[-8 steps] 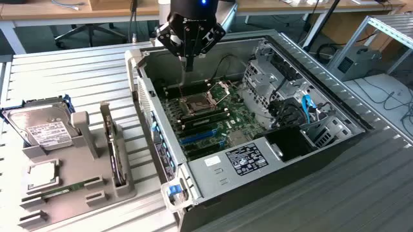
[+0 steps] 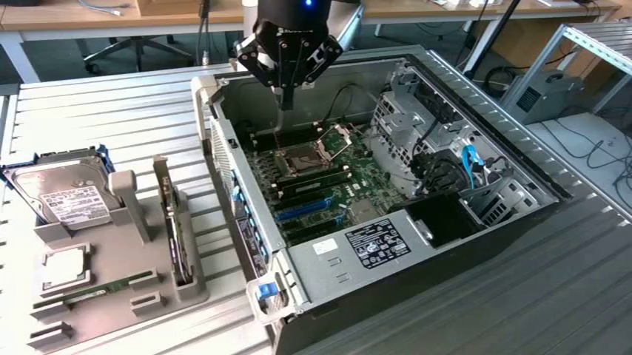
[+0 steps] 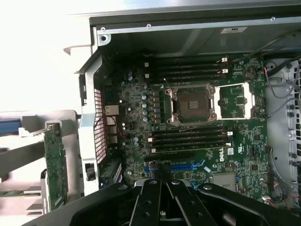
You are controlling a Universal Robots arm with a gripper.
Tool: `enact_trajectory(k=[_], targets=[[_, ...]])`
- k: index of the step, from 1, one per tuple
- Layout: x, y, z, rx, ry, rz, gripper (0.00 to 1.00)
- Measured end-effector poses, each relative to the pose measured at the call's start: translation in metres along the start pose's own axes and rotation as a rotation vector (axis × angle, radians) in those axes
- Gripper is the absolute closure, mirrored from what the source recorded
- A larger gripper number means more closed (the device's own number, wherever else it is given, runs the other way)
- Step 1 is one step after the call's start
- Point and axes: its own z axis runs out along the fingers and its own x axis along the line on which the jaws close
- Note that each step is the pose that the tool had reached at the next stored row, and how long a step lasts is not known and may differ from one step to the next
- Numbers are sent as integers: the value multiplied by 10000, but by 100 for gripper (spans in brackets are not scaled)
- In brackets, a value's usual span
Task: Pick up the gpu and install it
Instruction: 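Reach for the gpu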
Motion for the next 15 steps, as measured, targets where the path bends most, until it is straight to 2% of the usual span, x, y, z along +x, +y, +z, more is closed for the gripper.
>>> enact_trajectory(k=[15], targets=[[37, -3, -1, 0, 0, 1, 89]])
